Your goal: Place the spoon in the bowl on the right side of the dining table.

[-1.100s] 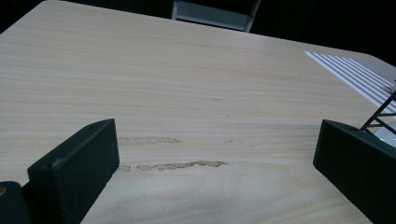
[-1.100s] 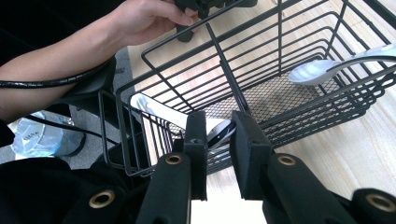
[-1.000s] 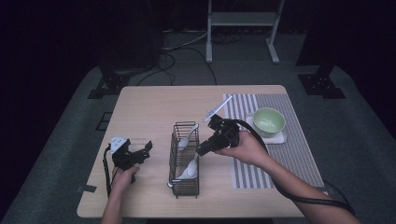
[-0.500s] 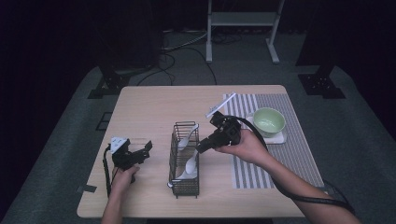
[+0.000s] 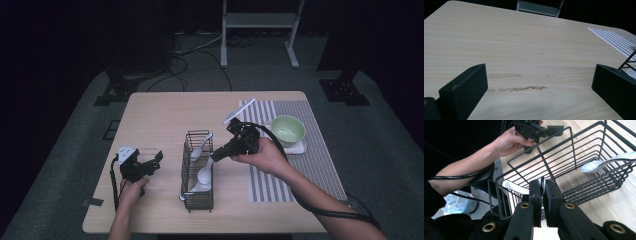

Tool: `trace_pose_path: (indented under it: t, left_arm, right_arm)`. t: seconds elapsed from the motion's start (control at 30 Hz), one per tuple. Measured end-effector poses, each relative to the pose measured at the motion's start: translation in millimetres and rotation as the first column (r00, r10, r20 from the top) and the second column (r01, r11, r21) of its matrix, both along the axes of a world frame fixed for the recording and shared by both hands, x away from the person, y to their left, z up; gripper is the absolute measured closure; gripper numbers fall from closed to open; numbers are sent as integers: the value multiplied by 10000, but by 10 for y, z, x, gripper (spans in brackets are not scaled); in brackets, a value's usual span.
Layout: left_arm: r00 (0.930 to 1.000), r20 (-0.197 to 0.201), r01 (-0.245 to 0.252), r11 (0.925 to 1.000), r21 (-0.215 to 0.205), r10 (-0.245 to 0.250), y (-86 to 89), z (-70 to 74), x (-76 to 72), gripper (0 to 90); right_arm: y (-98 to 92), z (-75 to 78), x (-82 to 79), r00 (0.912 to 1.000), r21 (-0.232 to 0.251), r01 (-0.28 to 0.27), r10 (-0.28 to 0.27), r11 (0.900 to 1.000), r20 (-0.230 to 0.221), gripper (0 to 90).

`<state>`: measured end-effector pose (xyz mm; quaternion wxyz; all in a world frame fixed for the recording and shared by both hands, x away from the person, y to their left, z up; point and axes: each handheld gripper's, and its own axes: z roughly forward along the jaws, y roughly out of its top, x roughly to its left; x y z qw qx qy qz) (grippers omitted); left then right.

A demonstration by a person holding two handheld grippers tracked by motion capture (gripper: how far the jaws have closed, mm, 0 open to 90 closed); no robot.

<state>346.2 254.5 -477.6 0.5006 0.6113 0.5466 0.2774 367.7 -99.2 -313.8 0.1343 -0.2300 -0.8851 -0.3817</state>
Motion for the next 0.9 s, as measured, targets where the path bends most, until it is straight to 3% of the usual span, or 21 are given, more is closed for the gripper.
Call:
trace_pose_path:
  t: [0.4, 0.9]
  left_arm:
    - [10000, 2, 2, 10000, 24, -2, -1, 1, 0, 0]
    - [10000, 0, -20, 10000, -47, 20, -2, -1, 1, 0]
  right_arm:
    - [-123, 132, 37, 9990, 1061, 201, -157, 9941, -421, 853]
    - [-144, 241, 30, 9987, 1546, 160, -83, 9879, -502, 853]
